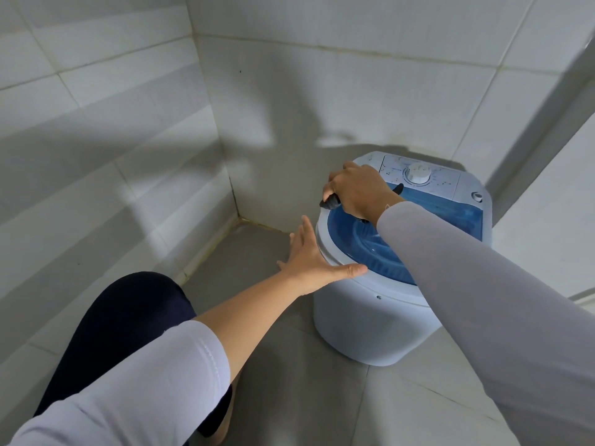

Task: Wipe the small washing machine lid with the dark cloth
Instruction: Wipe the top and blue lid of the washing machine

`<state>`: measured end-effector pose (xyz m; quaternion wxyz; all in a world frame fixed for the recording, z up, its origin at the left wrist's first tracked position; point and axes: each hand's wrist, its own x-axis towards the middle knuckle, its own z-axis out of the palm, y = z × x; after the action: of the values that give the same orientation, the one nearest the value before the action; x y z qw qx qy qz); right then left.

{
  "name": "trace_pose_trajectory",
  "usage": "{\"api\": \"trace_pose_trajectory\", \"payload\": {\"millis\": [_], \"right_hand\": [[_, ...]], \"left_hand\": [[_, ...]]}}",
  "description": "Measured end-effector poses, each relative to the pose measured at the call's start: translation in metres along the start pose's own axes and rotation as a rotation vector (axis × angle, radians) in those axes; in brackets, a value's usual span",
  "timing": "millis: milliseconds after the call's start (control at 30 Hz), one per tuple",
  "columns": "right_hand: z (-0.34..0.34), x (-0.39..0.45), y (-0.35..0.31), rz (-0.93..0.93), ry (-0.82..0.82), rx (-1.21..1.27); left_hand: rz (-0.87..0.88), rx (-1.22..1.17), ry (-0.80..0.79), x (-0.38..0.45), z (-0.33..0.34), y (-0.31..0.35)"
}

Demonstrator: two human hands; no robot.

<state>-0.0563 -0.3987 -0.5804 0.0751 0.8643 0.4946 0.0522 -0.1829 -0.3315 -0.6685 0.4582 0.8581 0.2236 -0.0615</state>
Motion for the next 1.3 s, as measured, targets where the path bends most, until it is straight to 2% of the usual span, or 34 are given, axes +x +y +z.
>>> {"api": "trace_pose_trajectory", "payload": {"millis": [133, 233, 433, 700, 900, 1300], "right_hand": [[-0.008, 0.01, 0.007, 0.107, -0.078, 0.138], [-0.017, 0.019, 0.021, 0.241, 0.015, 0.279], [-0.016, 0.03, 0.037, 0.259, 0.035, 0.205], [0.0, 0.024, 0.026, 0.104, -0.188, 0.149], [0.004, 0.016, 0.021, 0.151, -0.113, 0.165], [0.01, 0.029, 0.03, 0.302, -0.073, 0.021]], "left_hand": [[0.009, 0.022, -0.025, 0.007, -0.016, -0.001], [-0.009, 0.015, 0.038, 0.022, -0.041, 0.002], [0.01, 0.094, 0.105, 0.066, -0.074, 0.008], [0.122, 0.166, -0.005, 0.109, -0.082, 0.025], [0.07, 0.308, -0.125, 0.12, -0.087, 0.036], [0.041, 0.483, -0.183, 0.12, -0.09, 0.045]]}}
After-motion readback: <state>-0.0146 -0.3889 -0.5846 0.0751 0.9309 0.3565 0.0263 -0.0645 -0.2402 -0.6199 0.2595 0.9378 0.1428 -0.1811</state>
